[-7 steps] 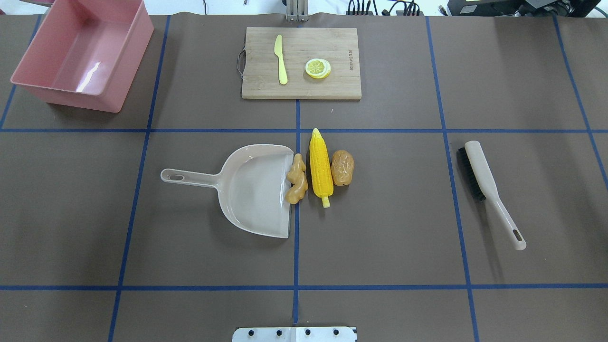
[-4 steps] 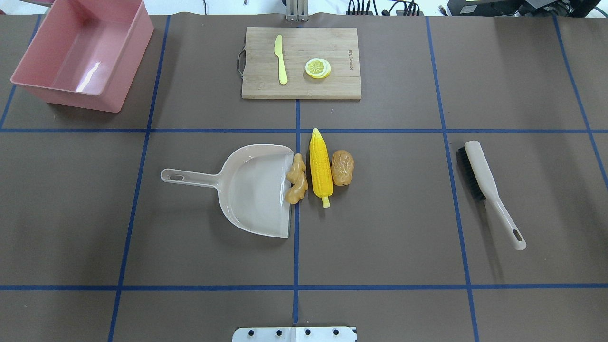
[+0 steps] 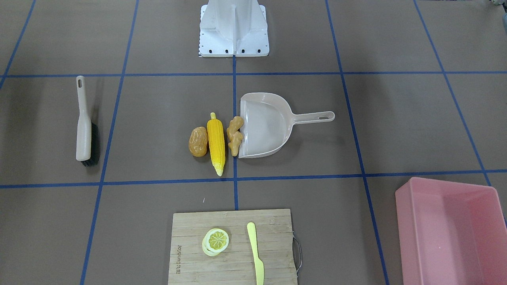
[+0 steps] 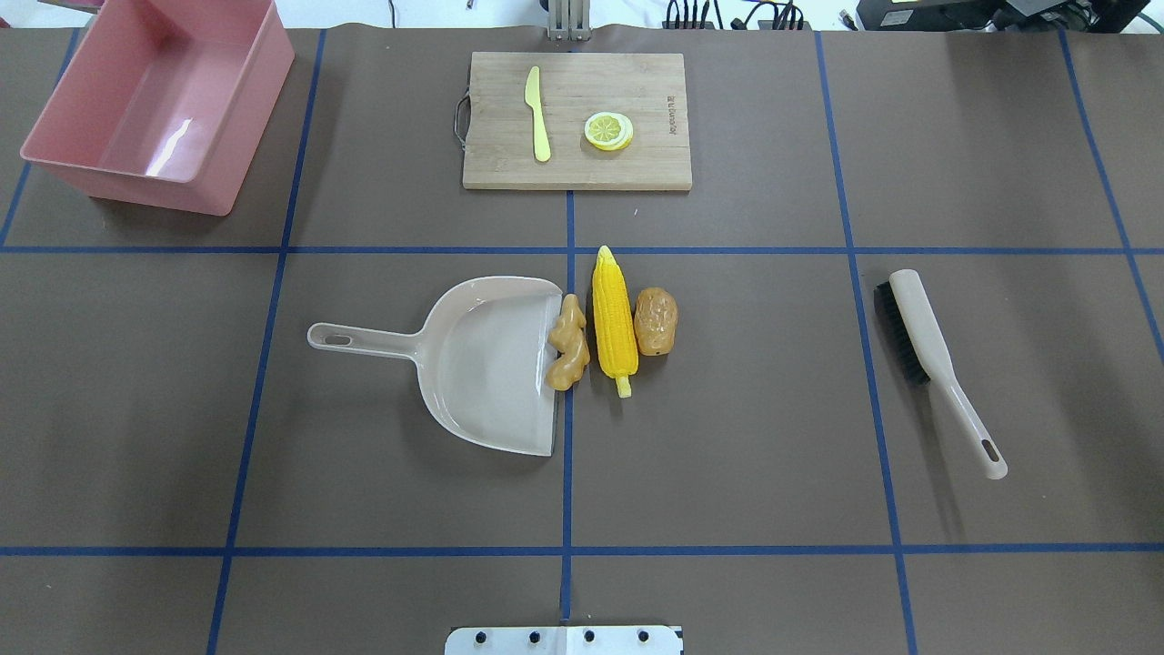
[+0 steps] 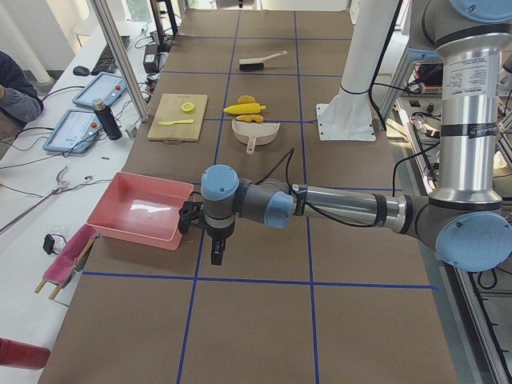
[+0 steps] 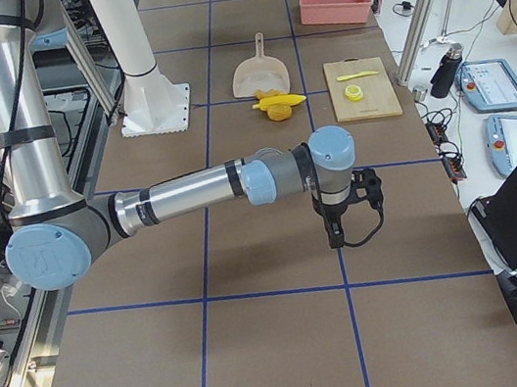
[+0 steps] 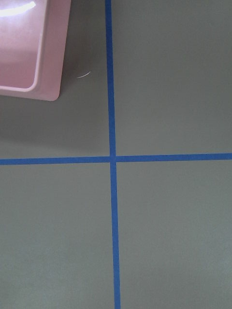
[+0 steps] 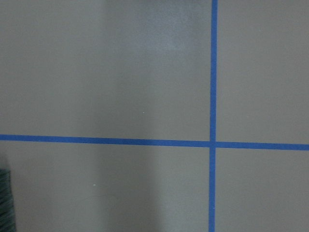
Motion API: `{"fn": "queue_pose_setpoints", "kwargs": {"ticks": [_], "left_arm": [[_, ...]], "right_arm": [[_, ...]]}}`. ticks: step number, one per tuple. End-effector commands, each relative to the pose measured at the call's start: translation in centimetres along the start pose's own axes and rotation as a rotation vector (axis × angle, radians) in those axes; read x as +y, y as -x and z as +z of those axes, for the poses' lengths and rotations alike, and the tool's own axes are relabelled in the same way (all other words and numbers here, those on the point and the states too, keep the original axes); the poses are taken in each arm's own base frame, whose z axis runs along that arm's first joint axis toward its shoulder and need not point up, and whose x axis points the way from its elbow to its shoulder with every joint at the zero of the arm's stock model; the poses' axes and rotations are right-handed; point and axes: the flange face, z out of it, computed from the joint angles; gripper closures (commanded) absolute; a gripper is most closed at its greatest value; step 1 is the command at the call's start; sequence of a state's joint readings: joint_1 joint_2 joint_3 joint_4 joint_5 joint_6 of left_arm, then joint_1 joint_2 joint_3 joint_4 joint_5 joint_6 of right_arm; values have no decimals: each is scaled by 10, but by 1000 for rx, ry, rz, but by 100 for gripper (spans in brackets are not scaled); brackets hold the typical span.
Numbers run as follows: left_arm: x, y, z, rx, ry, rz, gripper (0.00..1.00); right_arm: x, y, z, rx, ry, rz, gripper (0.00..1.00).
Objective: Sweep and dump trash into bin
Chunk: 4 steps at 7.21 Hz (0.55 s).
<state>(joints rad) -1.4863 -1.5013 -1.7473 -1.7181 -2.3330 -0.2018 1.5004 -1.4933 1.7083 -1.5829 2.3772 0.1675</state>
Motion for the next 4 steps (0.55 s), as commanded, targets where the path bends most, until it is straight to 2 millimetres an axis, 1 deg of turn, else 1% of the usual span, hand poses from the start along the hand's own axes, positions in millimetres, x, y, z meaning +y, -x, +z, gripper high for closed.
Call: {"fn": "queue_pose_setpoints", "kwargs": {"ticks": [1,2,3,4], "left_arm": [[24,-9,-19,40,-22,17,1],[23,-16,-24,50,-31,32,1],[21,-23,-31,57,-45,47,1],[17,-35,-39,61,-66,78,1]], "right_arm": [[17,92,9,-49,28,-27,0],[37,146,38,-47,83,23,0],[47,190,65,-31,90,-17,0],[62,214,93,-23,86,-102,0]]}}
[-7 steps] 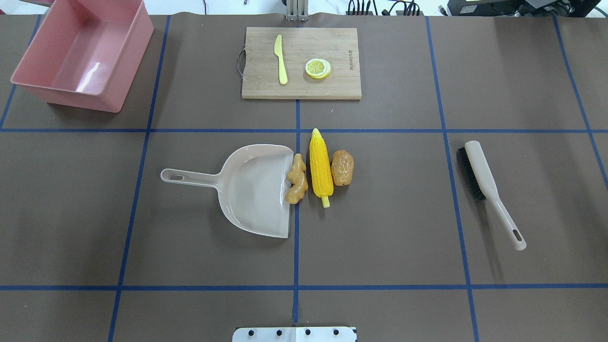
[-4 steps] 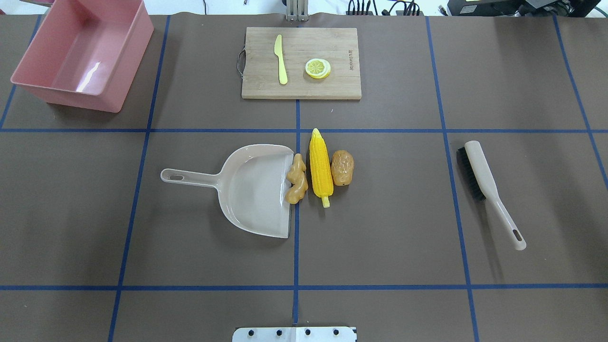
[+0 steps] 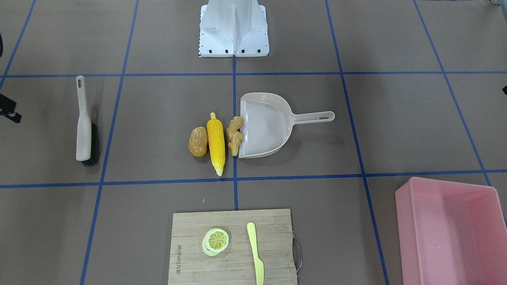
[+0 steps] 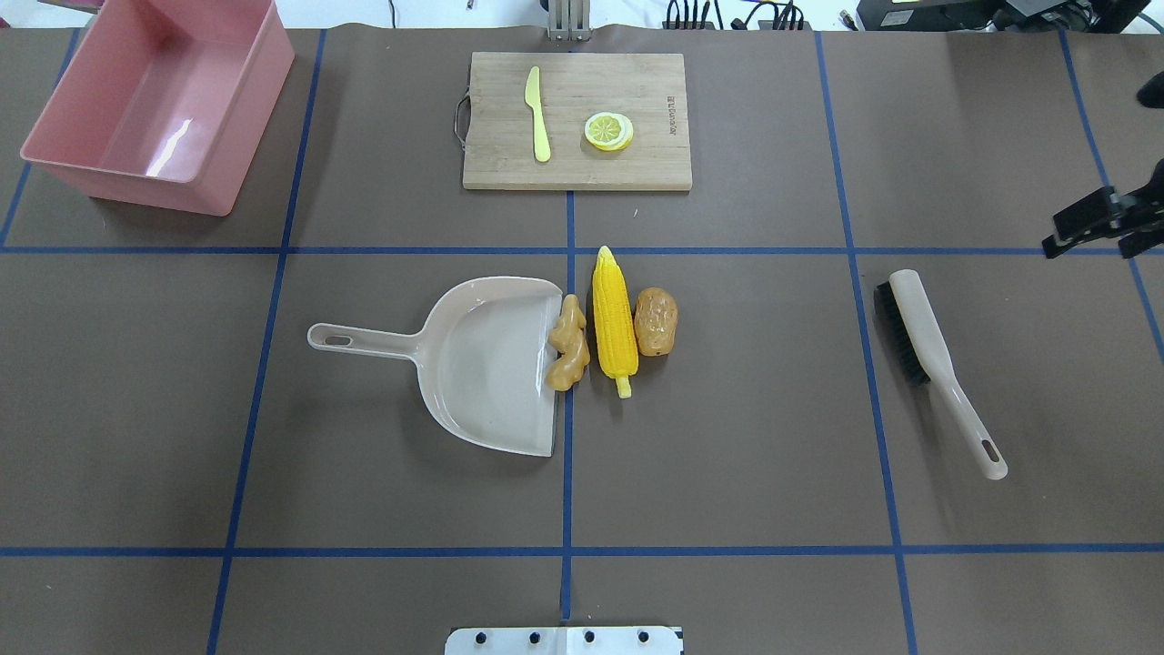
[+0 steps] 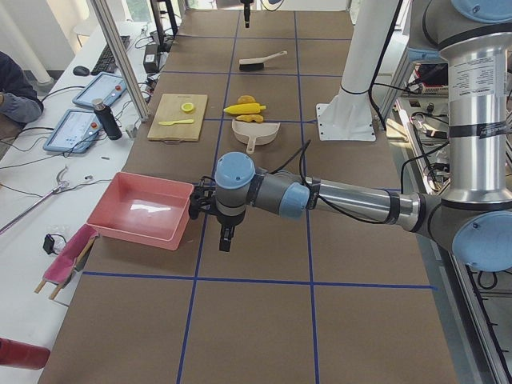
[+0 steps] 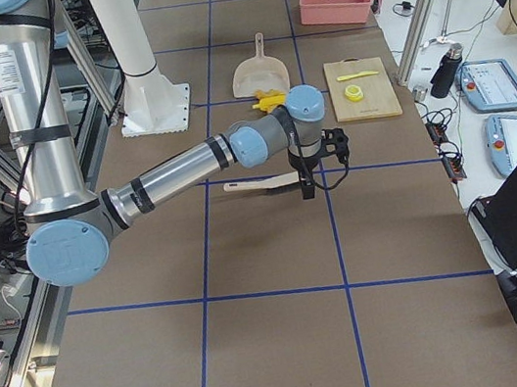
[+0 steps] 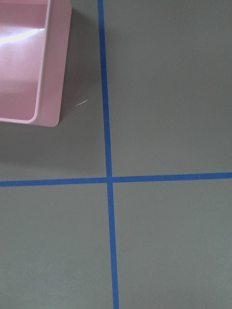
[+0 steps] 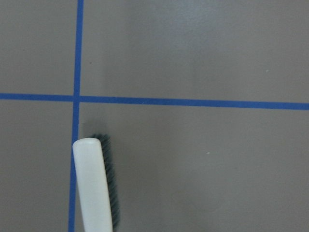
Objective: Sweep and dump trash into bin
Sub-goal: 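Reach the right gripper down and grasp the white brush handle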
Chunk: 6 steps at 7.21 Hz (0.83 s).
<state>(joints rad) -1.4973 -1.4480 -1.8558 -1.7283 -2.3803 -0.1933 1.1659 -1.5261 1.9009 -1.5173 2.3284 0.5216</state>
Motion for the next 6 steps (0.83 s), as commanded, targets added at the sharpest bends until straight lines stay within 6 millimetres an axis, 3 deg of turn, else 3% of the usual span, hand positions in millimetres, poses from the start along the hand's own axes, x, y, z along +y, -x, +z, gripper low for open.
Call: {"fn": "queue_pose_setpoints", "kwargs": {"ticks": [1,2,3,4,5,6], "left_arm": [[-5,-55,-12,29,-25,123,1],[-4,-79,-17,44,-37,198,1],[-2,-117,-10,61,-24,302,1],[-13,-153,-13,73,-46,380,1],[-18,-185,4,86,-22,442,1],[-21,-199,6,81,-31,472,1]], "right_arm": [[35,54,62,11,3,-91,0],[45,56,81,2,-1,-50,0],[50,64,89,-9,8,-41,0],[61,80,102,-15,38,-20,0],[75,96,117,-15,70,-14,0],[86,103,131,3,87,-23,0]]}}
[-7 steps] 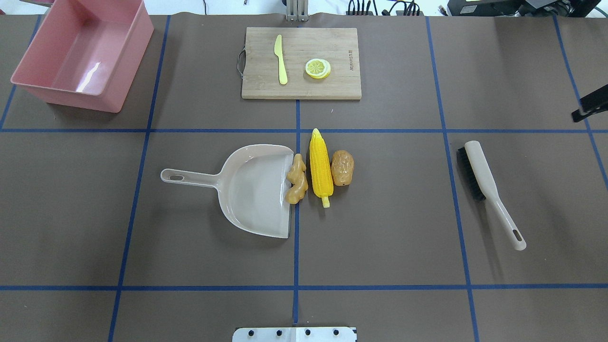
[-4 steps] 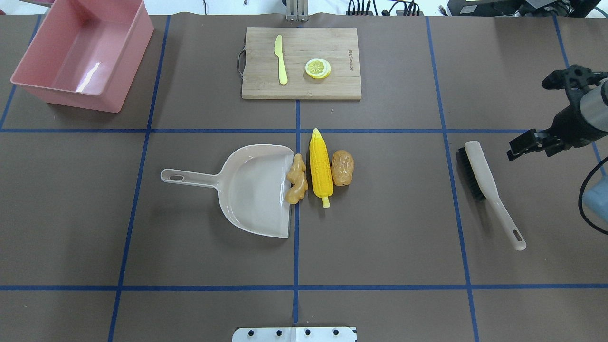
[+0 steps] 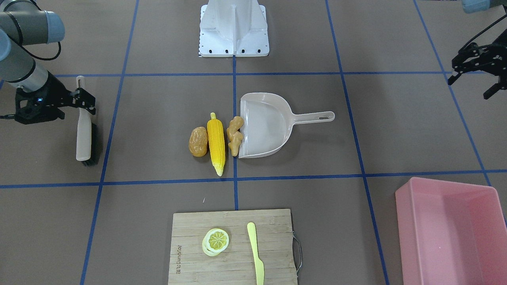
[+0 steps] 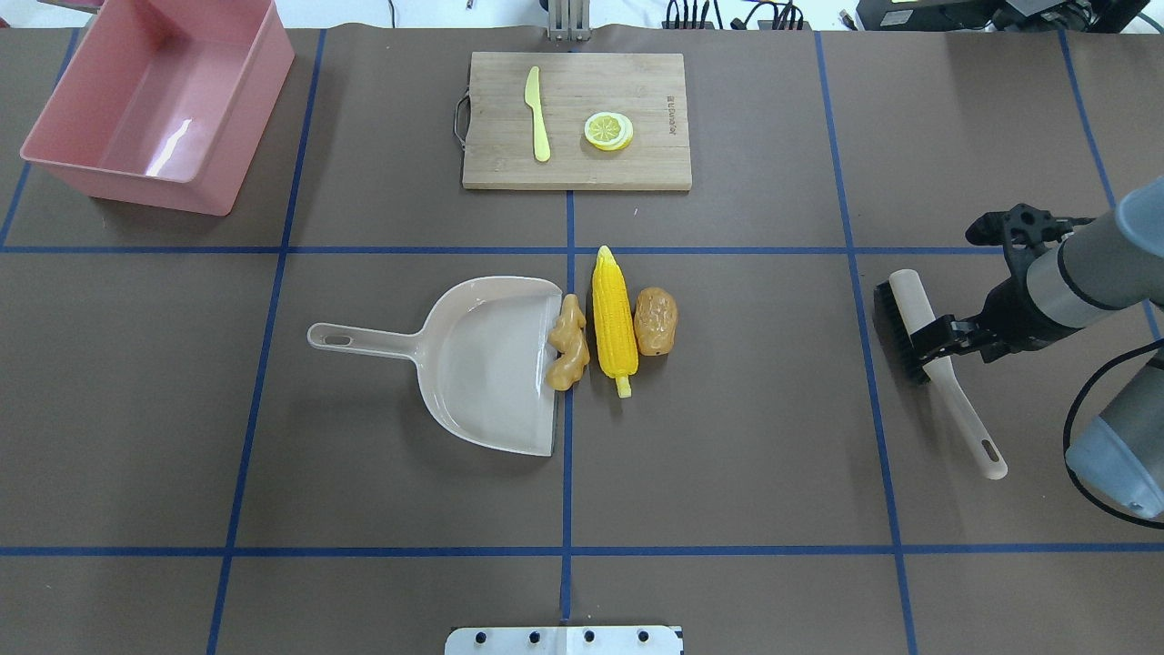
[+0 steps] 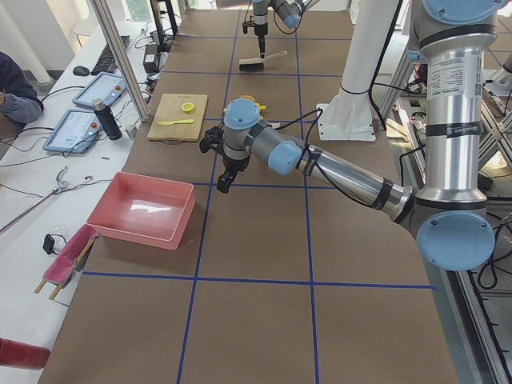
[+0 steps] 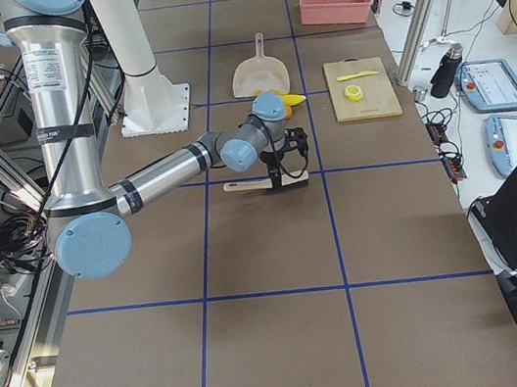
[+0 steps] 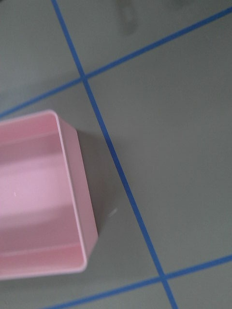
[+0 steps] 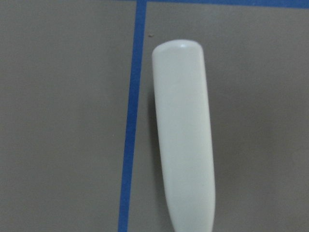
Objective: Sweep and dump trash into bin
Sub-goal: 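Reach the right gripper down and grasp the white brush handle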
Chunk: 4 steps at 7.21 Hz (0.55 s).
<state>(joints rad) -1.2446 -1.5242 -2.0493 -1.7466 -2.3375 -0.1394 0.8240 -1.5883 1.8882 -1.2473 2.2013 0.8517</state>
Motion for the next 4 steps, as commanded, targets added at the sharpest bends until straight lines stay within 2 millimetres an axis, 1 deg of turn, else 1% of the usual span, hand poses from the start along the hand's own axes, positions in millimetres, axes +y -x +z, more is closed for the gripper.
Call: {"fn": "queue_pose_setpoints", "kwargs": {"ticks": [1,2,3,4], "left_arm": [[-33,-48,19,31,-1,111,1],[-60,-89,29,76,-14,194,1],[-64,-106,26,92,-26,227,1],[-80,-141,45,109,5,270,1]], "right_arm": [[27,5,27,42,40,-6,0],[40,-3,27,50,53,-4,0],[53,-9,21,53,62,-4,0],[57,-7,20,49,67,0,0]]}}
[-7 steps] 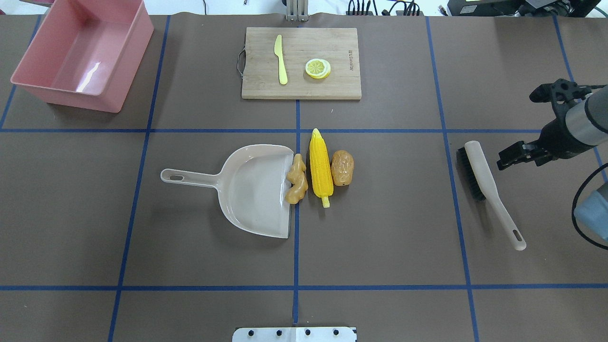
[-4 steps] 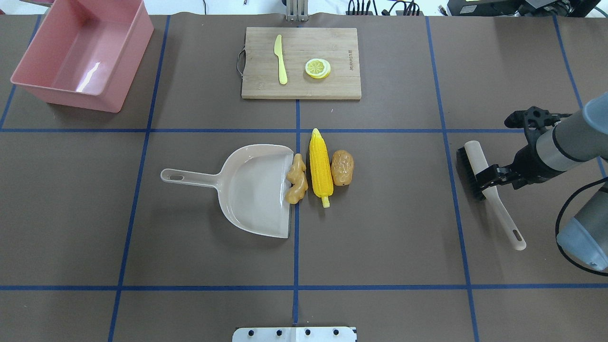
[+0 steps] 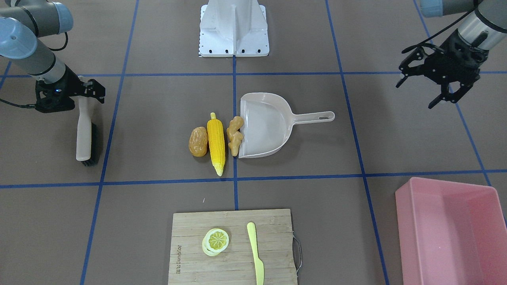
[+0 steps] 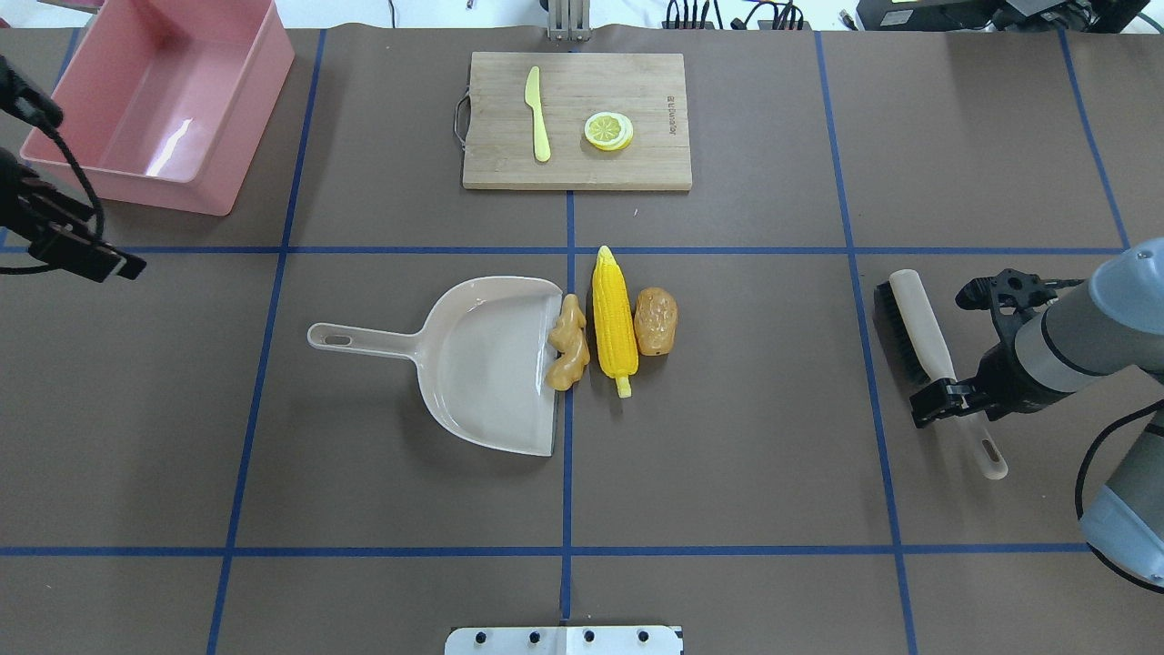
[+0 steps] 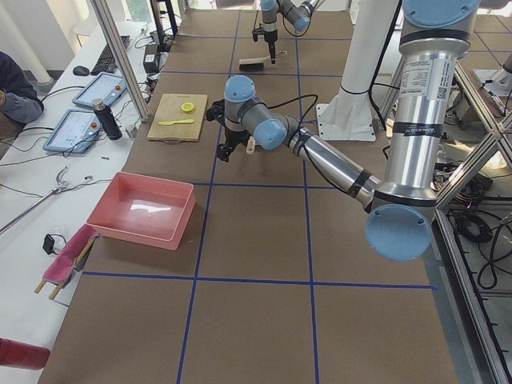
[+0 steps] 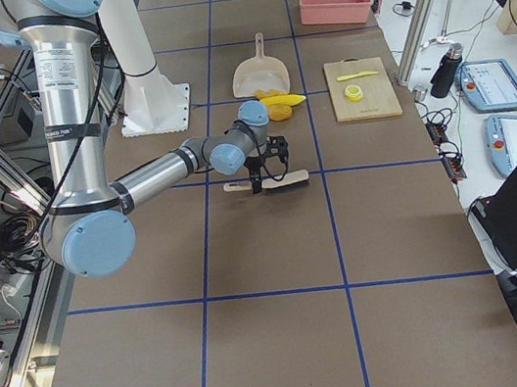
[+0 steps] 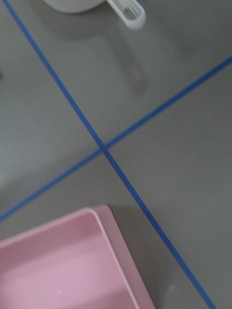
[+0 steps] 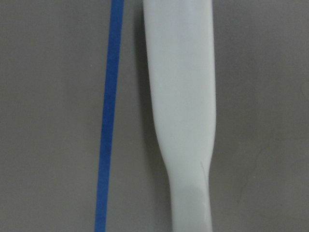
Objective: Sweep and dump trash into bin
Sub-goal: 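Reach the right gripper down and grasp the white brush handle, then grasp the white dustpan handle with the left gripper while the right gripper lifts the brush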
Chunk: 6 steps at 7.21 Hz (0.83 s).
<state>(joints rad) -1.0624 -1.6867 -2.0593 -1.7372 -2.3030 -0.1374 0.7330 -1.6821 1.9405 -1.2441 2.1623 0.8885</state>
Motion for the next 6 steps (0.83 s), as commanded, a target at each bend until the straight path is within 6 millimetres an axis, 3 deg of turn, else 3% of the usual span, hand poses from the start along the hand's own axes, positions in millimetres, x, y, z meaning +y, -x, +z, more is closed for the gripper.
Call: {"fn": "queue_pose_setpoints", "kwargs": {"ticks": [1,2,3,4,5,6], "left_arm": [[-49,-62,37,-8,49,86,1],[-57,-74,42,-10,92,76,1],[-55,-92,56,16,107,116,1],[-52,-105,67,30,116,358,1],[-51,-93,75,-19,136,607,1],[-53,-84,85,-75,160,645,1]], "right_arm": [[13,2,1,-1,18,8,8],[15,-2,-1,3,18,6,26],[16,-3,1,7,20,12,34],[16,-5,1,9,18,9,49],[16,-4,1,8,17,8,77],[16,-3,-1,5,16,3,100]]}}
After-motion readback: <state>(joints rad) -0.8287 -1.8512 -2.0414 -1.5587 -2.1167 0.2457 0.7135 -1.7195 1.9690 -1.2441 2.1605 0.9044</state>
